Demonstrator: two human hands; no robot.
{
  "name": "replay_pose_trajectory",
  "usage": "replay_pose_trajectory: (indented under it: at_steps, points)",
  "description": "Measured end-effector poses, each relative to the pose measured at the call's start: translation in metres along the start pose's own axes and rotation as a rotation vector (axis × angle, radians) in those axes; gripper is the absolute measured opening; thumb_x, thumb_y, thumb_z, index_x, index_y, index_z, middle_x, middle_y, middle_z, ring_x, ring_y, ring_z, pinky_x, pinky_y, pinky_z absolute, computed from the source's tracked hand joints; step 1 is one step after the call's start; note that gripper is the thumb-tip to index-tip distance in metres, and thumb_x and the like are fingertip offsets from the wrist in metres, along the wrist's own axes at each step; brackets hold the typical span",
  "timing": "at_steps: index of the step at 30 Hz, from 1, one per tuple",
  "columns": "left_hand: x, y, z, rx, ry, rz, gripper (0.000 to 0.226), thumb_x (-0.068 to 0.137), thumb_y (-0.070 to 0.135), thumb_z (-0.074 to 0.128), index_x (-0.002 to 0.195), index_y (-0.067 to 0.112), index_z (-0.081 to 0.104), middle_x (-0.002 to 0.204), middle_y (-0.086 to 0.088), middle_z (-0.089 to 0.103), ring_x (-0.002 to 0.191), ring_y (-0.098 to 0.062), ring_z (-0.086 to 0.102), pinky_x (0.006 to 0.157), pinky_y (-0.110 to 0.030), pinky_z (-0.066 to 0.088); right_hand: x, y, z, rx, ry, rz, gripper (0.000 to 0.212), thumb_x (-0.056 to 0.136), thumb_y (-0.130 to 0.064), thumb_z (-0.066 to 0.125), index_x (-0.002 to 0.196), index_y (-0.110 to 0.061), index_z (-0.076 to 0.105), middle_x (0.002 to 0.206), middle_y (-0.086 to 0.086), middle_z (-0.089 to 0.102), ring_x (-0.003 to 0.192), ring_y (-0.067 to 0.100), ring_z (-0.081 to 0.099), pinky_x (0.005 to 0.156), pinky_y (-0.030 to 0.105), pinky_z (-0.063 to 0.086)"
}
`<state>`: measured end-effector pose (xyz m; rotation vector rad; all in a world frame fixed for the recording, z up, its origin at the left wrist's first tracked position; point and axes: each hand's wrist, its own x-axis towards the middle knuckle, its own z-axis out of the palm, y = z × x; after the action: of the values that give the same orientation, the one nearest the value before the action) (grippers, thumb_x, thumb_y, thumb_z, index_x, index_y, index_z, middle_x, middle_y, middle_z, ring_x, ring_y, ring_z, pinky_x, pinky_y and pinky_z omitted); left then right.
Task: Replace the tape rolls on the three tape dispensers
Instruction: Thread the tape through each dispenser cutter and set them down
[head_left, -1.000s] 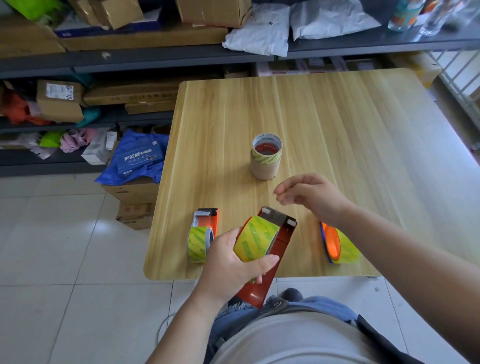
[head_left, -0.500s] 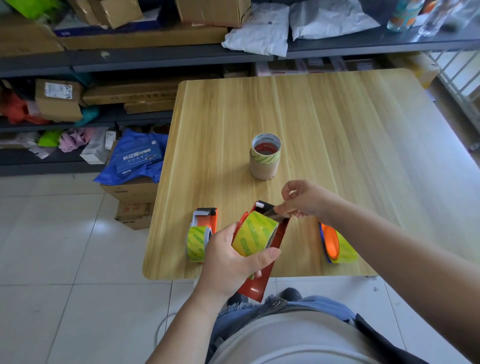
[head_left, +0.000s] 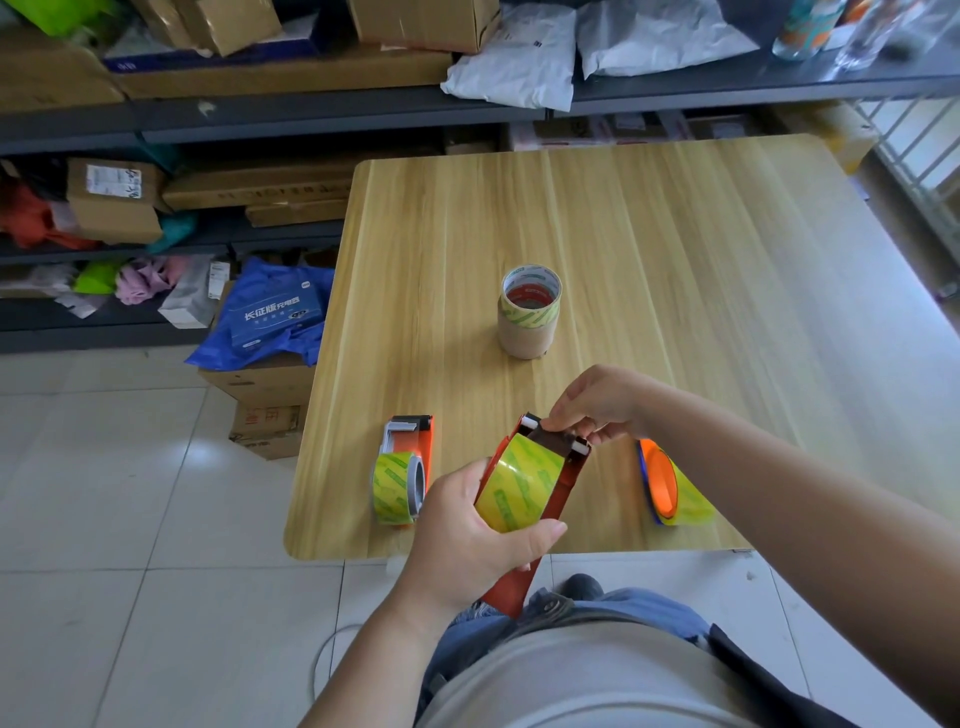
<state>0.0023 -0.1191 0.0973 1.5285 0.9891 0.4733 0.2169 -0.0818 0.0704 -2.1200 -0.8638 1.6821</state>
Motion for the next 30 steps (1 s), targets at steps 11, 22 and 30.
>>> replay_pose_trajectory:
  at_steps: [11,22,30]
  points:
    - [0.000,0.002,0.001,-0.005,-0.049,-0.006,0.043,0.053,0.041,0.074,0.079,0.009,0.062,0.063,-0.011,0.064,0.053,-0.023,0.059,0.058,-0.045,0.054,0.012,0.006,0.002,0.087,-0.018,-0.031,0.016,0.079,-0.013,0.072,0.067,-0.011,0.062,0.063,0.003,0.059,0.060,0.015,0.050,0.057,0.022,0.044]
    - [0.001,0.000,-0.014,-0.114,-0.128,-0.105,0.033,0.050,0.025,0.084,0.075,0.015,0.066,0.059,-0.002,0.068,0.051,-0.014,0.063,0.056,-0.031,0.055,0.024,0.006,-0.019,0.224,0.047,-0.061,0.013,0.078,-0.013,0.074,0.071,-0.007,0.064,0.057,0.002,0.067,0.056,0.011,0.062,0.059,0.023,0.050]
    - [-0.009,-0.003,-0.052,-0.237,-0.117,-0.065,0.024,0.045,0.021,0.080,0.061,0.014,0.063,0.047,-0.008,0.058,0.041,-0.020,0.055,0.047,-0.029,0.049,0.028,0.019,-0.076,0.524,0.126,0.054,0.016,0.085,-0.011,0.064,0.071,-0.009,0.057,0.042,-0.002,0.059,0.033,0.004,0.053,0.039,0.012,0.045]
